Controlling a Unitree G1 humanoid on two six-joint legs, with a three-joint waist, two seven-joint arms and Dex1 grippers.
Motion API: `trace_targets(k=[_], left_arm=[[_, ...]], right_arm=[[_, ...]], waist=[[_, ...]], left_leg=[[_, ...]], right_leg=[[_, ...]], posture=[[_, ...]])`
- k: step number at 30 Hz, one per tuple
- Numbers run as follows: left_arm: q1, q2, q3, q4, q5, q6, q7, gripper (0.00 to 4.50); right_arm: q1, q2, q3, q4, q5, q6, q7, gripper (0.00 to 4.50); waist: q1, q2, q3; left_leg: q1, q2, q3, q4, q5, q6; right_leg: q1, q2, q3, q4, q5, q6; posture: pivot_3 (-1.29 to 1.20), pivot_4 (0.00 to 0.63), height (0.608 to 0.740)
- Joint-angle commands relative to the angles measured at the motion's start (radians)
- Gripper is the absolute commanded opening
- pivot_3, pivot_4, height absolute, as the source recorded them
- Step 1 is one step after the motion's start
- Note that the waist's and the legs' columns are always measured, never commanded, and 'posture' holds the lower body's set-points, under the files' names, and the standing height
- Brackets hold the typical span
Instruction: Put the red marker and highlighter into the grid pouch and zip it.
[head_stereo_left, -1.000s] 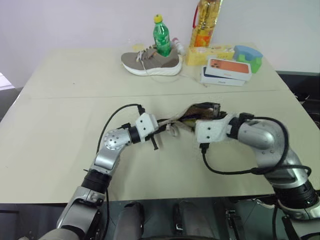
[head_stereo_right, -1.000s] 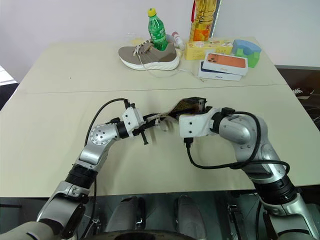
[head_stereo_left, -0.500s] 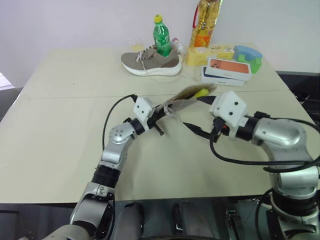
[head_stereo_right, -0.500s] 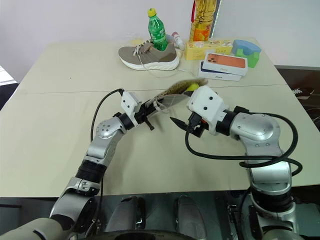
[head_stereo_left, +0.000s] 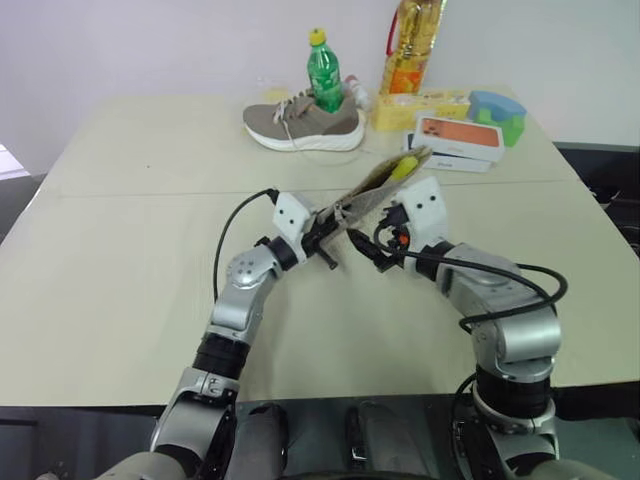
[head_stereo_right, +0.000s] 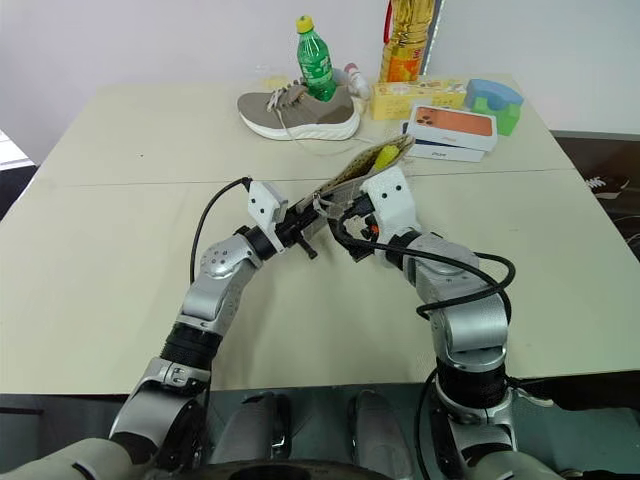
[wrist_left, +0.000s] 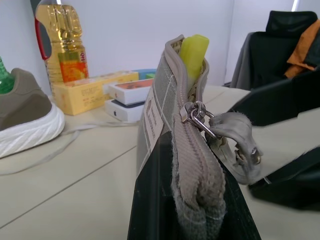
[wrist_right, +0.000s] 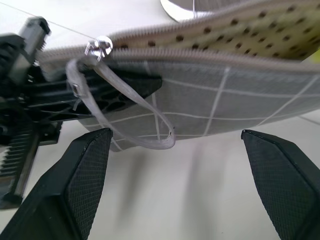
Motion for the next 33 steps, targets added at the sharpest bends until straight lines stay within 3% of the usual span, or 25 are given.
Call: trace_targets(k=[1, 6, 19, 25, 33], left_arm=[[-0.007, -0.007, -0.001, -0.051, -0.016, -0.001, 0.006, 0.0], [-0.009, -0.007, 0.001, -0.048, -0.015, -0.004, 0.007, 0.0], [-0.014, 0.088, 0.045, 0.004, -0.037, -0.021, -0.031, 0.0], [-0.01, 0.098, 0.055, -0.033, -0.129, 0.107, -0.099, 0.0], [-0.002, 0.133, 0.031, -0.049, -0.106, 0.097, -0.164, 0.0]], right_arm=[[-0.015, -0.004, 0.0, -0.01, 0.029, -0.025, -0.023, 2.48], [-0.013, -0.033, 0.003, 0.0, 0.057, -0.043, -0.033, 0.05], [-0.088, -0.359, -0.129, 0.056, 0.061, -0.137, -0.021, 0.05], [-0.028, -0.366, 0.005, -0.015, 0.058, -0.186, -0.015, 0.05], [-0.095, -0.31, -0.003, -0.006, 0.082, -0.178, -0.065, 0.05]], waist=[[0.0, 0.0, 0.0], [0.0, 0.0, 0.0], [0.0, 0.0, 0.0], [-0.003, 0.0, 0.0], [0.0, 0.0, 0.0]], left_leg=[[0.0, 0.0, 0.0, 0.0, 0.0, 0.0], [0.0, 0.0, 0.0, 0.0, 0.0, 0.0], [0.0, 0.0, 0.0, -0.001, 0.0, 0.0], [0.0, 0.001, 0.0, -0.002, 0.0, 0.0], [0.0, 0.001, 0.0, -0.001, 0.0, 0.0]], right_leg=[[0.0, 0.0, 0.0, 0.0, 0.0, 0.0], [0.0, 0.0, 0.0, 0.0, 0.0, 0.0], [0.0, 0.001, 0.0, -0.001, 0.0, 0.0], [-0.001, 0.001, 0.0, -0.001, 0.0, 0.0], [-0.001, 0.001, 0.001, 0.0, 0.0, 0.0]], posture=[[0.0, 0.15, 0.74], [0.0, 0.15, 0.74], [0.0, 0.15, 0.74], [0.0, 0.15, 0.74], [0.0, 0.15, 0.74]])
